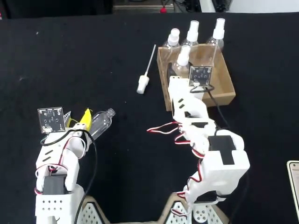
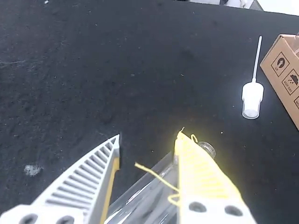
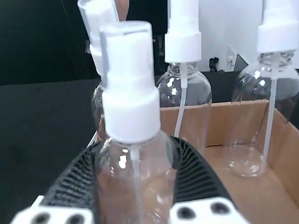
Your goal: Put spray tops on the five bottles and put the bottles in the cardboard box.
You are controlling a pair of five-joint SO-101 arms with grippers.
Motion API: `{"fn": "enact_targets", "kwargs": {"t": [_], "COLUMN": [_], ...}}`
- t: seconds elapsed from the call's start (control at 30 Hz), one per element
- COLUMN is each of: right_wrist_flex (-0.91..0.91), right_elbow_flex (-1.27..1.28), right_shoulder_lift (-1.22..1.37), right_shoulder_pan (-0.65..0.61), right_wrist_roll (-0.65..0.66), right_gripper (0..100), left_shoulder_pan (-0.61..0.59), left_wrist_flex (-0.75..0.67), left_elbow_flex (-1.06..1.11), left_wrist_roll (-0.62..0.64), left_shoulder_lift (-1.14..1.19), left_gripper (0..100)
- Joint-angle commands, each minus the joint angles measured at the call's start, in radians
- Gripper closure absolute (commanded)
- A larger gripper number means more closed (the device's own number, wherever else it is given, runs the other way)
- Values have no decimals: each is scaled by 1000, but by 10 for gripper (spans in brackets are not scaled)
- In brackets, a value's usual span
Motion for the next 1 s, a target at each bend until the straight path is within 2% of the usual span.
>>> {"fn": "enact_targets", "kwargs": {"t": [0.0,0.97], "right_wrist_flex": [-25,-25], "right_elbow_flex": [-73,-81], "right_shoulder_lift": [-7,-7], "right_shoulder_pan": [-18,-57], "right_wrist_roll": [6,8], "right_gripper": [980,977], "left_shoulder_pan": [12,12], "left_wrist_flex": [-25,-25], "left_elbow_flex": [1,4], "left_wrist_roll": [-8,-8], "left_shoulder_lift": [-9,-9], "left_gripper": [812,812]}}
